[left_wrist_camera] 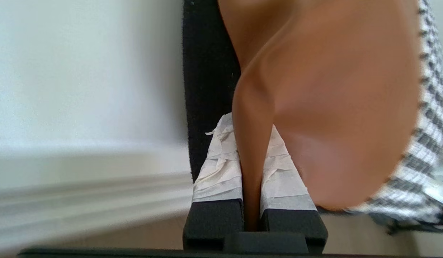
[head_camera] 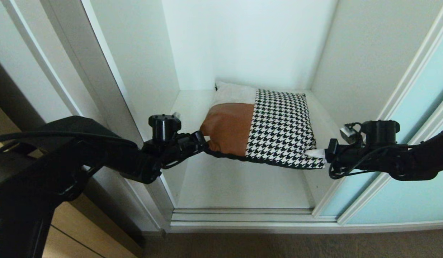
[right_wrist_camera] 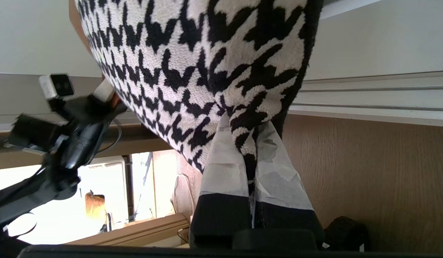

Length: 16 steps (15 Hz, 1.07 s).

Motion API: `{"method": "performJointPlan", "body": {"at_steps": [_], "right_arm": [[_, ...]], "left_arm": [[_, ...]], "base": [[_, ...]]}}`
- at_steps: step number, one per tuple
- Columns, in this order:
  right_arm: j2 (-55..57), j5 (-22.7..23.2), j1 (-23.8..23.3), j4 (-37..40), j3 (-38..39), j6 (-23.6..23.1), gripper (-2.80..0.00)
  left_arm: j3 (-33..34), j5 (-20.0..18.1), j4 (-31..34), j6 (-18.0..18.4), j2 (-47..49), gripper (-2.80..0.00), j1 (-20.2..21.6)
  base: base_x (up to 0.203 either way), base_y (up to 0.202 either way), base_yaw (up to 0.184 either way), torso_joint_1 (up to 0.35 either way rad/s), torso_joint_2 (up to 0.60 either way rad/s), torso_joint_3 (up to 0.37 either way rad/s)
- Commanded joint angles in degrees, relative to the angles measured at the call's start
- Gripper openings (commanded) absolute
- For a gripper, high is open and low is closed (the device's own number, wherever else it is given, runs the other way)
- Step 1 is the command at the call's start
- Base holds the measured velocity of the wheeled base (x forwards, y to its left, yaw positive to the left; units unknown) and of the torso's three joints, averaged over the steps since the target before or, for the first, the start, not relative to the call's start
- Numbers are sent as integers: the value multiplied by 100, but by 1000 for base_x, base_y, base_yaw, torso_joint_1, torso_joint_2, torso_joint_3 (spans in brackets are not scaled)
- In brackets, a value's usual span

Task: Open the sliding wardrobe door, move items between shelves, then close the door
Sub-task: Place the pillow on the lower shelf

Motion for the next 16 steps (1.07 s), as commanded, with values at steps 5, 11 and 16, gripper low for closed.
{"method": "performJointPlan", "body": {"at_steps": [5,11,16], "right_arm": [[-935,38,148,-8,494,28,-280],[-2436,26,558,63,1669,32,-280],[-3295,20,866,74,2460,40,-280]], "left_arm": [[1792,-588,-1162,323,-940,-280,-296],[3092,-602,-1469,532,-2137,-280,-533],[3431,-480,-675,553,-3027,-280,-529]], "base": [[0,0,0,0,0,0],[0,0,0,0,0,0],[0,0,0,0,0,0]]}}
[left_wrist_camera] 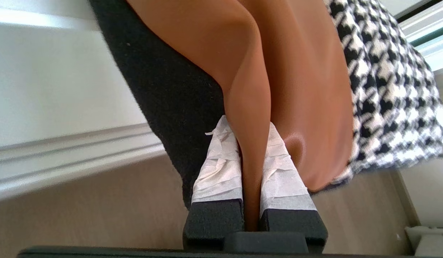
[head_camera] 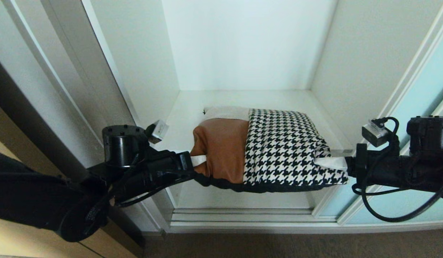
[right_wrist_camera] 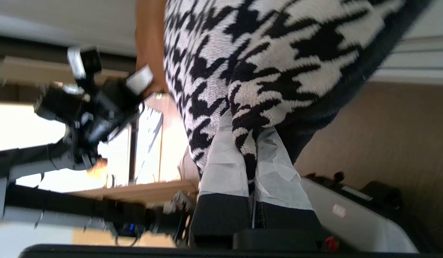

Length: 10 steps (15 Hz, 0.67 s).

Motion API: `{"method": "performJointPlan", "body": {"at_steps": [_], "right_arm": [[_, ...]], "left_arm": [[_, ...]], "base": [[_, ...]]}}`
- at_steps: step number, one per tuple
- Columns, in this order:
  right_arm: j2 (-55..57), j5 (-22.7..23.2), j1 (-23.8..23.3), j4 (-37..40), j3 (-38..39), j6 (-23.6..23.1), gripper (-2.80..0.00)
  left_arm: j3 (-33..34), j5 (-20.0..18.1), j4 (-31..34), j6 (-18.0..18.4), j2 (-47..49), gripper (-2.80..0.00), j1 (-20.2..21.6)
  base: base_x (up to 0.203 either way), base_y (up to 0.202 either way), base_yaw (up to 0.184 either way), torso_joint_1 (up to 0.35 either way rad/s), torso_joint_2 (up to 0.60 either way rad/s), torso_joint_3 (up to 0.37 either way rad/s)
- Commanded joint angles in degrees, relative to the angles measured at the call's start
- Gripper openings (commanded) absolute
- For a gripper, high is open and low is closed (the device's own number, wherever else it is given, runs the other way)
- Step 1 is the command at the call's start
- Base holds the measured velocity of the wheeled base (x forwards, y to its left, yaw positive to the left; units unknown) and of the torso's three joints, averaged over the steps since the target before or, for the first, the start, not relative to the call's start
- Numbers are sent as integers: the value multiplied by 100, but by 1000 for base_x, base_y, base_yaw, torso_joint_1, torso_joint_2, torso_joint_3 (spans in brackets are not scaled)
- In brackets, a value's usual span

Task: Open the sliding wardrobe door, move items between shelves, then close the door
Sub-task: Place the pillow on the lower shelf

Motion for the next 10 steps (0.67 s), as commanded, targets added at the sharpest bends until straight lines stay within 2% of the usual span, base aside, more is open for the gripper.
{"method": "performJointPlan", "body": {"at_steps": [1,5,10], "right_arm": [[-607,21,132,-20,302,26,-280],[-1008,20,215,17,580,57,-280],[-2259,33,488,496,1112,97,-280]], "left_arm": [[153,23,145,-21,-600,-280,3],[381,30,357,-28,-1053,-280,1],[908,22,1039,-41,-2379,-280,-6]], "base": [[0,0,0,0,0,0],[0,0,0,0,0,0],[0,0,0,0,0,0]]}}
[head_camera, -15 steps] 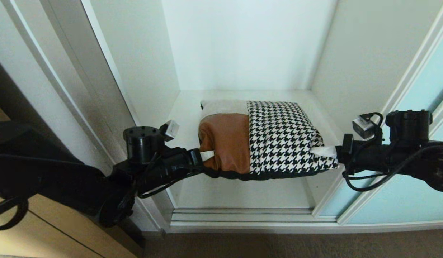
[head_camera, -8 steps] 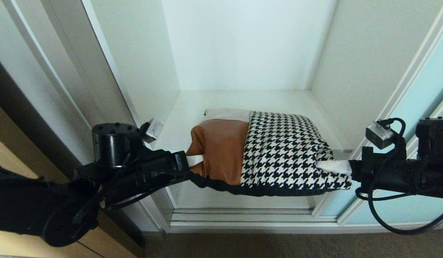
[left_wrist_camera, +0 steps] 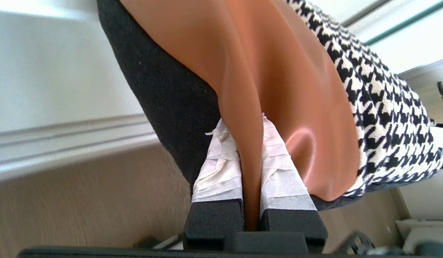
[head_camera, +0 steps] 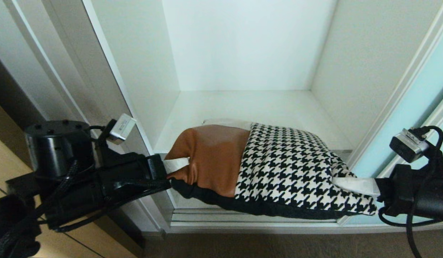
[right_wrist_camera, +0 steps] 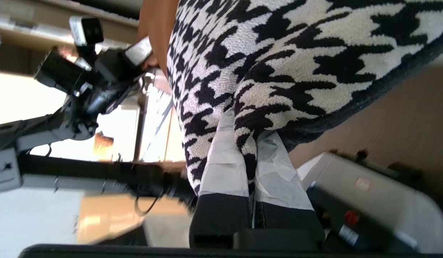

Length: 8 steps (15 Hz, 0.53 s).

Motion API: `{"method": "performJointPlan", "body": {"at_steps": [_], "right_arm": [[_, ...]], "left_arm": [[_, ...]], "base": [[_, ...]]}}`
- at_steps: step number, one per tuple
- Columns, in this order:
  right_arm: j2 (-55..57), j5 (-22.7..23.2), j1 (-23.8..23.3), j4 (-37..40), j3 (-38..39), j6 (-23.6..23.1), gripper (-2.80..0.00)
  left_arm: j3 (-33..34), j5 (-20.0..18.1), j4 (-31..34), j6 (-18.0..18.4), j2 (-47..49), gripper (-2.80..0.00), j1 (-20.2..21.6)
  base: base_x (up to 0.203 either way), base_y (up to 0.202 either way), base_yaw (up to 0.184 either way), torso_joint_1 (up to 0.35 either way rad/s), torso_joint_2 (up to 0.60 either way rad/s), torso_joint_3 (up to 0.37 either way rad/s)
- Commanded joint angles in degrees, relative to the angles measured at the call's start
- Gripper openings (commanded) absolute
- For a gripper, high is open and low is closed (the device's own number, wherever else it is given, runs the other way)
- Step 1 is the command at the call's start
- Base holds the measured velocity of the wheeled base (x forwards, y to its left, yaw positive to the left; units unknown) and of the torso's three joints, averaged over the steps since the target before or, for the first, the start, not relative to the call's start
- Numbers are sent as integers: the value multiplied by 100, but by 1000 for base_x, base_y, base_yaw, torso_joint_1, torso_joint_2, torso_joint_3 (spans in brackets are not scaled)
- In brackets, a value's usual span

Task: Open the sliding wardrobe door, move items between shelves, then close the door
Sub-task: Place the pillow on the lower shelf

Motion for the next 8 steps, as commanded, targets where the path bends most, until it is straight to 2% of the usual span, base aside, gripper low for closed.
{"method": "performJointPlan", "body": {"at_steps": [1,8], "right_arm": [[-762,23,185,269,125,38,-280],[-1594,21,279,1019,68,60,-280]], "left_arm": [[294,-4,68,-21,-751,-280,-1],[101,-30,1172,-39,-1802,-280,-106]], "base": [[0,0,0,0,0,0],[0,0,0,0,0,0]]}}
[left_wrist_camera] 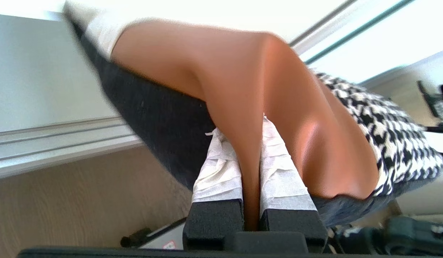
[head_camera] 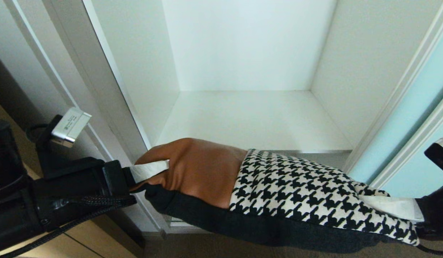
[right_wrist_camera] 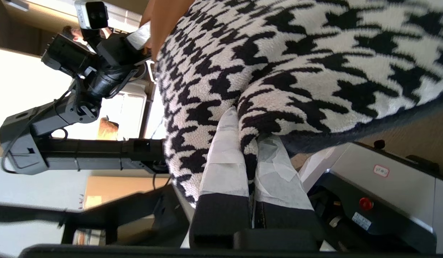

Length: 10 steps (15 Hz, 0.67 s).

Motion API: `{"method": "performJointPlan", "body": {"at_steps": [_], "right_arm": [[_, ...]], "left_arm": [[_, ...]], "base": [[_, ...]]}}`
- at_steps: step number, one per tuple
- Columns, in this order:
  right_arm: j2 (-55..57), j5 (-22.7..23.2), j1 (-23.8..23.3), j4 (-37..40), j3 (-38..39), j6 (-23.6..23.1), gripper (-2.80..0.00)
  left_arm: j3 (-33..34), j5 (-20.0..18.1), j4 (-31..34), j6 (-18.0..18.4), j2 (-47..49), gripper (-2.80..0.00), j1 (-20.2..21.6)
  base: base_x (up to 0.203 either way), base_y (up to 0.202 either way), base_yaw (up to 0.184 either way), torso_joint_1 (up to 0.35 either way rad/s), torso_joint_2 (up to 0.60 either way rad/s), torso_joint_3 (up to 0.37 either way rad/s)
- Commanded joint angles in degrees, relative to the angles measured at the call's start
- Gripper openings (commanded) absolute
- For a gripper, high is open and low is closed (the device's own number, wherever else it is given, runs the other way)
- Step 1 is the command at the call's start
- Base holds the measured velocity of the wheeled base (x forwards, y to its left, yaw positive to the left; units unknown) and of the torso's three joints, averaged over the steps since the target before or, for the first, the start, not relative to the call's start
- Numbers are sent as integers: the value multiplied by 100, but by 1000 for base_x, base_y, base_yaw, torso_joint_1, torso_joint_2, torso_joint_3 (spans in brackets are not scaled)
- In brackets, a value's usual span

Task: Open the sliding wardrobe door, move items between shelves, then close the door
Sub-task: Place the pillow on the lower shelf

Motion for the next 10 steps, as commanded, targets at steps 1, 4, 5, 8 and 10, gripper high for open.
{"method": "performJointPlan", "body": {"at_steps": [1,4,5,8,10], "right_arm": [[-262,29,3,109,10,20,-280],[-296,22,3,255,166,17,-280],[-233,20,3,258,177,11,-280],[-82,13,11,250,257,-14,-280],[23,11,21,241,257,-24,-280]], "left_arm": [[-6,-11,151,-29,-352,-280,-81],[405,-30,490,-36,-473,-280,-429],[535,-37,476,-32,-346,-280,-531],[550,-40,455,-19,-38,-280,-838],[443,-40,452,-28,41,-280,-852]], "base": [[0,0,0,0,0,0],[0,0,0,0,0,0],[0,0,0,0,0,0],[0,0,0,0,0,0],[0,0,0,0,0,0]]}}
